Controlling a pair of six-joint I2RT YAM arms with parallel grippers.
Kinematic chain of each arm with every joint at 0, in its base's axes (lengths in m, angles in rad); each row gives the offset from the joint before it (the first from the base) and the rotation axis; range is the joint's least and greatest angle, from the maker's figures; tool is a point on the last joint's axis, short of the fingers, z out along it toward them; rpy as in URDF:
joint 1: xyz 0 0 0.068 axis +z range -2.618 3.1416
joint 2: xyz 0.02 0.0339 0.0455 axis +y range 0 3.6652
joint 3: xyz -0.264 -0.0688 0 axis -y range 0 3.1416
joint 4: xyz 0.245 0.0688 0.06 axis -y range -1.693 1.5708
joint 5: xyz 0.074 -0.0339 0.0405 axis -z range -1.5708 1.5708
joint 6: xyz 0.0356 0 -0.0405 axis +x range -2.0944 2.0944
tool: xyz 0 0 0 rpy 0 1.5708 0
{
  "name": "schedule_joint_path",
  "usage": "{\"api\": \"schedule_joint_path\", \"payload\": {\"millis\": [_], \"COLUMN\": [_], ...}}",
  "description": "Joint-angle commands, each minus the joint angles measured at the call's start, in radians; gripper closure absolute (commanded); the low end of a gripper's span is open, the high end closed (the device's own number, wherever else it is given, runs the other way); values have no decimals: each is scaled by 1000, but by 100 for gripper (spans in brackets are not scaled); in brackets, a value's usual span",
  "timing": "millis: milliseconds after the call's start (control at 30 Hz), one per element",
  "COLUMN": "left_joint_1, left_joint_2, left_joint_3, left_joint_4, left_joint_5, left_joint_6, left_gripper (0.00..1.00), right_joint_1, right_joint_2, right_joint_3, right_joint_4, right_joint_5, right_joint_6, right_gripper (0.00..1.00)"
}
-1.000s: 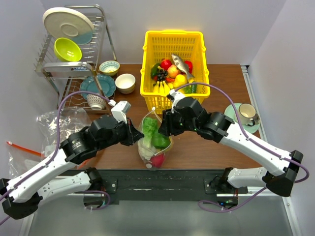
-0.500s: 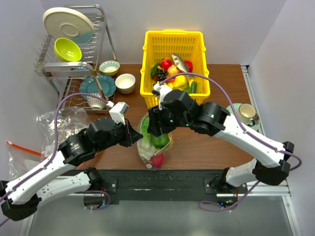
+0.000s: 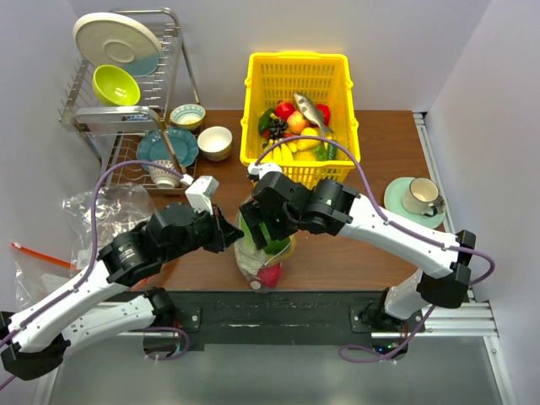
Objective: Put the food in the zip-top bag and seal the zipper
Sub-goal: Pick up the fake vegetable from the zipper food storage bag.
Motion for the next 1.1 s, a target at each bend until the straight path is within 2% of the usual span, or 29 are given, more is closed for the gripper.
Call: {"api": "schedule_joint_path", "payload": {"millis": [0,367,667,767,900,1067], "left_joint_1": [-6,-5,-5,-5,-4,-5], "left_joint_2": [-14,-29,-18,-17,-18,-20], "left_joint_3": [4,-16,-19,-21,-25,-19], "left_joint_4": [42,48,58,58,58,52], "left_joint_5": [-12,-7,-4,-4,-4,-10], "left_joint_6": [-7,-7,-2,0,0,1], "left_gripper": [100,100,100,100,100,100], "right_joint_1": [9,23,24,26,26,26], "right_joint_2": [20,64,86,84,67,28], "right_joint_3": [44,-14,-57,-77,-63,-3], "right_joint_4": [-64,-63,-77,-61,-38,-12], "right_joint_5": [95,103,120,114,109,120], "right_joint_6": [36,70,73,68,59,45], "right_gripper": [8,7,11,15,32,44]}}
